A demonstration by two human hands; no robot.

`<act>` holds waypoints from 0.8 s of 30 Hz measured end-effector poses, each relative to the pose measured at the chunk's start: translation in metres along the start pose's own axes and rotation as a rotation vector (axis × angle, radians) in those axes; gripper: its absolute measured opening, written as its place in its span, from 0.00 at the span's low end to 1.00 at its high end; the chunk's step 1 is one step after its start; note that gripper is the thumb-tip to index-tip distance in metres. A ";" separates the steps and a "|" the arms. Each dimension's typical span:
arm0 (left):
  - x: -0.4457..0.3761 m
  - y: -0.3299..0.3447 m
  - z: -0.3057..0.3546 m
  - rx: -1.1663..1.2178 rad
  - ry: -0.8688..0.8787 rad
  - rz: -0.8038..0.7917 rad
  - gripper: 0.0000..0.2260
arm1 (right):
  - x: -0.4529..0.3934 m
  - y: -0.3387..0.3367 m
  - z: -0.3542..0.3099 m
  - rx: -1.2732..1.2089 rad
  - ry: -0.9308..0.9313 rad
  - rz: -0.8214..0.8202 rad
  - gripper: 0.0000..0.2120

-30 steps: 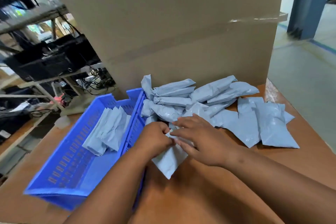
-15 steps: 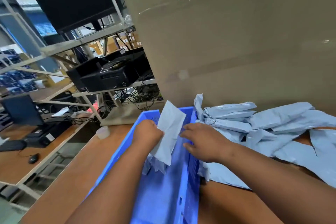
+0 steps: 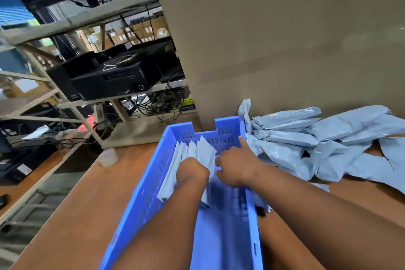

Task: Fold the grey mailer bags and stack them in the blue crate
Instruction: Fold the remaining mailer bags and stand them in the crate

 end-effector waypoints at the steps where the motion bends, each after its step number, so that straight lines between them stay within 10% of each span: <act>1: -0.002 -0.001 -0.004 0.001 -0.009 0.010 0.09 | 0.000 0.000 0.000 -0.002 0.006 -0.003 0.18; 15: 0.007 0.008 0.015 -0.086 0.035 0.021 0.10 | 0.021 -0.020 0.055 -0.516 0.004 0.208 0.28; 24: 0.034 -0.048 0.119 -0.114 0.314 0.111 0.08 | 0.051 -0.023 0.116 -0.546 0.045 0.215 0.15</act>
Point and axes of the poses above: each hand's wrist, its own x-axis away from the middle knuckle, its own y-axis out of the palm, z = x × y, the point moved 6 cm from there along -x, towards the middle knuckle, and after that the axes turned 11 degrees about y, right-handed, at the moved point
